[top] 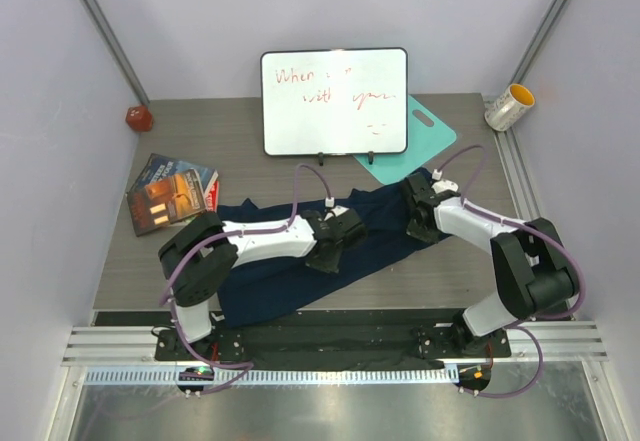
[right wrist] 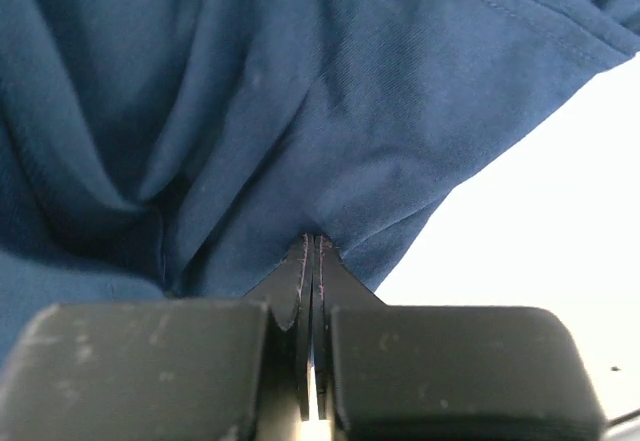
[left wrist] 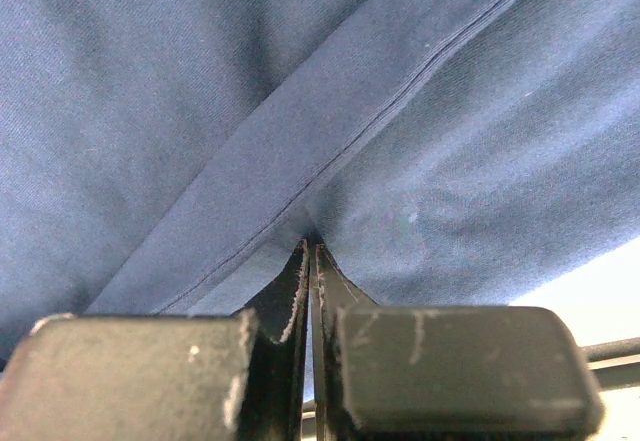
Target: Fold and stack the t-shirts
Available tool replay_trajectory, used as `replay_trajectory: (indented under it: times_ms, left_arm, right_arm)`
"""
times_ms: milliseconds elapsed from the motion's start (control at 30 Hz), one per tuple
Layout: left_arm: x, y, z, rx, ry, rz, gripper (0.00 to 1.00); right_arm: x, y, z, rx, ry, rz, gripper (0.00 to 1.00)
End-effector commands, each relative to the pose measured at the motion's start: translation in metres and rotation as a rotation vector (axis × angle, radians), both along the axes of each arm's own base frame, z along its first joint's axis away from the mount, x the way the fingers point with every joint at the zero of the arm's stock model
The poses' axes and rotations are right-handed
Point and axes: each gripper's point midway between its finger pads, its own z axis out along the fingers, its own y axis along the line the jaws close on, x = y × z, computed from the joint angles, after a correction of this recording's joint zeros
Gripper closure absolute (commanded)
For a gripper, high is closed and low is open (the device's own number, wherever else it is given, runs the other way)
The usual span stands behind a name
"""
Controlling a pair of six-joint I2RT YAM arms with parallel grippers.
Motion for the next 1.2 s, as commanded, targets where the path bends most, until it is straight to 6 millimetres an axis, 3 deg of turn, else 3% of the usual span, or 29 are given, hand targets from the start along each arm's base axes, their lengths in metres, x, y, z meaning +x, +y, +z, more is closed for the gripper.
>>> replay_trajectory:
  times_ms: [0, 133, 267, 400, 567, 833, 933, 1067, 1133, 1167]
  left_arm:
    - [0.002, 0.003, 0.011, -0.022, -0.041, 0.015, 1.00]
    - [0.002, 0.004, 0.013, -0.030, -0.047, 0.018, 1.00]
    - [0.001, 0.007, 0.016, -0.034, -0.053, 0.016, 1.00]
    - [-0.001, 0.013, 0.018, -0.030, -0.060, 0.015, 1.00]
    - [-0.002, 0.018, 0.020, -0.024, -0.066, 0.009, 1.00]
    - [0.004, 0.009, 0.023, -0.032, -0.075, -0.002, 1.00]
    - [0.008, 0.005, 0.028, -0.038, -0.085, 0.001, 1.00]
    - [0.014, 0.008, 0.036, -0.031, -0.104, 0.027, 0.96]
    - [0.018, 0.010, 0.043, -0.038, -0.123, 0.053, 0.88]
    - [0.019, 0.012, 0.045, -0.036, -0.128, 0.062, 0.86]
  right_arm:
    - [-0.058, 0.022, -0.035, 0.078, 0.157, -0.002, 0.99]
    - [-0.075, 0.034, -0.031, 0.041, 0.162, 0.051, 0.99]
    - [-0.078, 0.042, -0.027, 0.026, 0.163, 0.064, 0.99]
    - [-0.087, 0.042, -0.022, -0.008, 0.180, 0.067, 0.99]
    - [-0.112, 0.038, -0.017, -0.012, 0.204, 0.054, 0.99]
    - [-0.131, 0.042, 0.014, -0.029, 0.127, 0.059, 0.99]
    - [-0.119, 0.045, 0.035, -0.052, 0.067, 0.070, 0.99]
    - [-0.091, 0.055, 0.078, -0.065, -0.036, 0.096, 0.72]
    - [-0.082, 0.055, 0.095, -0.089, -0.070, 0.121, 0.71]
    - [-0.069, 0.060, 0.113, -0.090, -0.132, 0.129, 0.69]
